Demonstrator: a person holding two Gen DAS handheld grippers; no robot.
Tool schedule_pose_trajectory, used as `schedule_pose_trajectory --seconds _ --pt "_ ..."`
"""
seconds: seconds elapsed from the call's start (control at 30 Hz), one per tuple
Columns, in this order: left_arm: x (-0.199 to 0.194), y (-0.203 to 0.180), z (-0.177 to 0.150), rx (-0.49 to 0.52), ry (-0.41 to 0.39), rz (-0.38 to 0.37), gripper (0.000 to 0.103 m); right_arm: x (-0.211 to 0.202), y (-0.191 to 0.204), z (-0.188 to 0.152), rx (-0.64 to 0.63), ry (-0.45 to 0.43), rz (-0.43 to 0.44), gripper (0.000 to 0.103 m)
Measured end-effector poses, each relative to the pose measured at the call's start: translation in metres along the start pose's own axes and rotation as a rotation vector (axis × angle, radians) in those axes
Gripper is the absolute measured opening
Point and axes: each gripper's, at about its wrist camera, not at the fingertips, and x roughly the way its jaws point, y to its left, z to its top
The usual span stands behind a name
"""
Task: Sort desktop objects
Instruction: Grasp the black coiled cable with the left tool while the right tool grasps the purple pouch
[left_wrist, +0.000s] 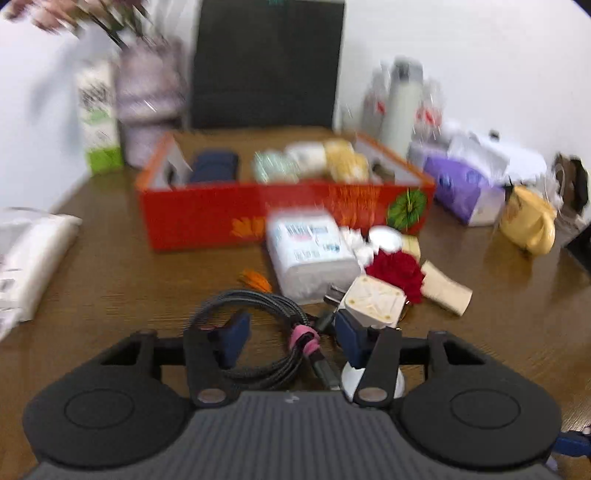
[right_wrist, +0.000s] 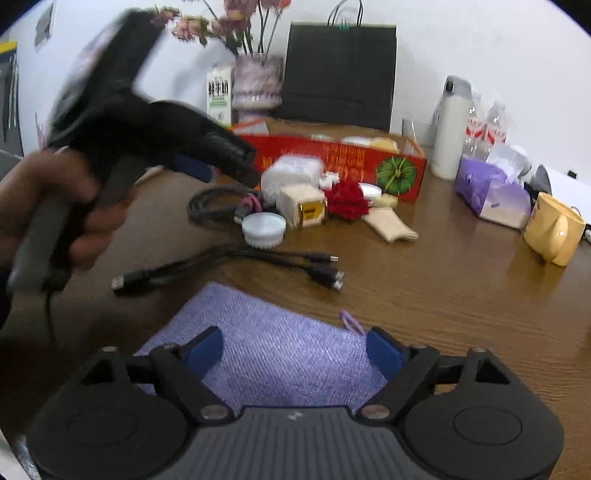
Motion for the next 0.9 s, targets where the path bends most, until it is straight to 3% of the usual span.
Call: schedule_pose_trajectory --seconds 0.1,0.17,0.23,0.3,0.33,0.43,0.53,0.6,0.7,0.8,0.9 --pt "0.019 -0.005 -0.006 0.042 0.059 -0.017 0.05 0.003 -0.002 0.003 0.014 0.019 0.007 0.087" --pt "0.02 -0.008 -0.01 0.06 0.05 -0.007 0.067 0.003 -0.005 0.004 0.022 0.025 0.003 0.086" --pt "0.02 -0.009 -0.014 0.067 0.039 -0.002 0.066 0.003 -0.008 0.003 0.039 0.019 -0.004 0.086" --pt "0.019 -0.011 -0.015 0.079 0.021 0.018 0.035 0.005 -0.009 0.003 0.039 0.012 -0.002 0.087" --pt "0.017 -0.011 -0.013 0.064 0.024 0.011 0.024 0.005 -0.008 0.003 0.036 0.013 -0.003 0.087" --pt "0.005 -0.007 -0.018 0.014 0.032 0.052 0.022 0.003 -0.006 0.003 0.028 0.007 0.003 0.08" --pt "-0.026 -0.005 -0.034 -0.02 -0.018 0.074 0.021 -0.003 -0.003 -0.001 0.024 -0.02 -0.001 0.052" --pt "-0.051 -0.003 -0.041 -0.083 -0.056 0.073 0.021 -0.007 -0.001 -0.004 0.026 -0.037 -0.001 0.021" --pt "-0.099 -0.001 -0.049 -0.134 -0.136 0.088 0.021 -0.012 0.001 -0.006 0.017 -0.065 -0.022 0.011" --pt "-0.152 0.001 -0.06 -0.145 -0.231 0.089 0.021 -0.025 -0.004 -0.007 0.091 -0.098 -0.028 0.01" --pt "-0.182 0.002 -0.072 -0.175 -0.245 0.05 0.021 -0.05 -0.002 -0.002 0.097 -0.173 -0.058 0.01"
